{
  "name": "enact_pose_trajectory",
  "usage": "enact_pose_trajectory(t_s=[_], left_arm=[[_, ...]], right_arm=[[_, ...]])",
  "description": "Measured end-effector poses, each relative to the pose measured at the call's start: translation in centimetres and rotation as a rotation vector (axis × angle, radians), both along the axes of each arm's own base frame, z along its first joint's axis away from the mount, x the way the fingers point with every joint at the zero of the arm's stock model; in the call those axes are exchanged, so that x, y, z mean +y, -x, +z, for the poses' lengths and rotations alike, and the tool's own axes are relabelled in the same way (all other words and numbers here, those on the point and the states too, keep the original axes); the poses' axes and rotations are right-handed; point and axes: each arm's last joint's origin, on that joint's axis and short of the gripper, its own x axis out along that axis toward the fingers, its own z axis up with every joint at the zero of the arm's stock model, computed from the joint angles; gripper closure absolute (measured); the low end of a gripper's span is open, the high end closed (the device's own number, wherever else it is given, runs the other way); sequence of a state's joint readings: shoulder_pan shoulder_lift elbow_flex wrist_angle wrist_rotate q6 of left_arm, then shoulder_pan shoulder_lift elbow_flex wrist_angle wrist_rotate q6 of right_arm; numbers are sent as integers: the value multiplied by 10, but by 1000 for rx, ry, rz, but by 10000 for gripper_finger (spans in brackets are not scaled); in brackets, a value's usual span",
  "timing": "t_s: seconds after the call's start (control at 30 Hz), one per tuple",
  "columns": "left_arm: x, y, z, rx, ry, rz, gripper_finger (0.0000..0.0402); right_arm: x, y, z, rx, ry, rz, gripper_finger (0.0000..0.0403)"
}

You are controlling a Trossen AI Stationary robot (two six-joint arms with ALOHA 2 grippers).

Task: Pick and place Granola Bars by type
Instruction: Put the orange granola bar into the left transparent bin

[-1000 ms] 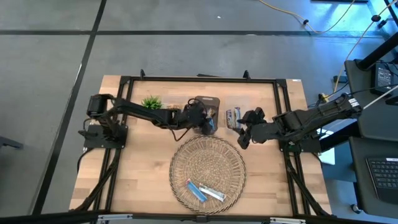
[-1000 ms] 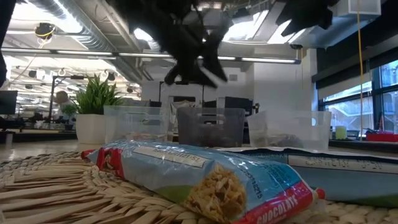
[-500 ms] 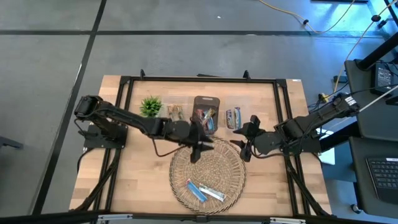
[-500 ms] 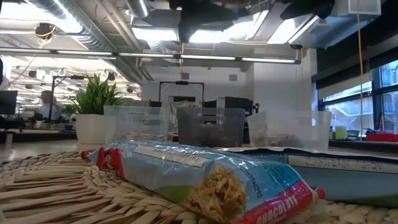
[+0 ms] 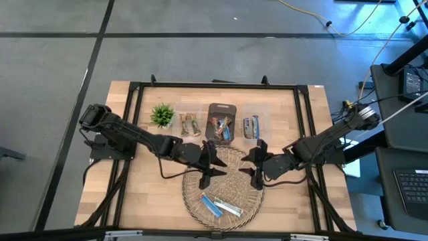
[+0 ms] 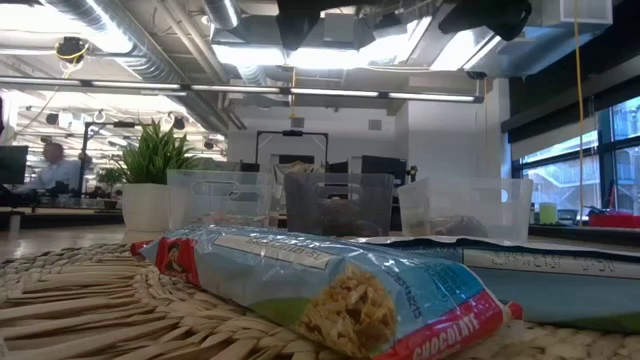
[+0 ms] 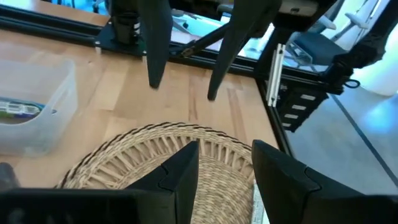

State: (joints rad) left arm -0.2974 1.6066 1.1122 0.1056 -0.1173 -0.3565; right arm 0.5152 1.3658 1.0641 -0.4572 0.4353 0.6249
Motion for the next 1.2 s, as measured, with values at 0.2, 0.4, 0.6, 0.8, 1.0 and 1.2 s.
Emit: enact_pose_trajectory(t_s=[0.2,0.4,0.6,0.8,1.0,1.2], left_arm=[[-6,2,0,-8,-24,-37,256],[-15,4,0,-21,-86,-103,205],[-17,5,0,-10,-37,-98,166],[-19,6,0,1,12,-89,168],[-21,-2,3,-14,-79,-156,167],[-41,-33,-6,46,-186,-279,171]], right_arm=[[6,-8,-10,29,-20,33,201],[6,-9,-13,41,-13,33,201],[6,-9,-14,49,-5,34,201],[6,-9,-14,49,-5,33,201],[5,-9,-14,49,-9,29,201],[3,-9,-15,58,-79,-42,201]])
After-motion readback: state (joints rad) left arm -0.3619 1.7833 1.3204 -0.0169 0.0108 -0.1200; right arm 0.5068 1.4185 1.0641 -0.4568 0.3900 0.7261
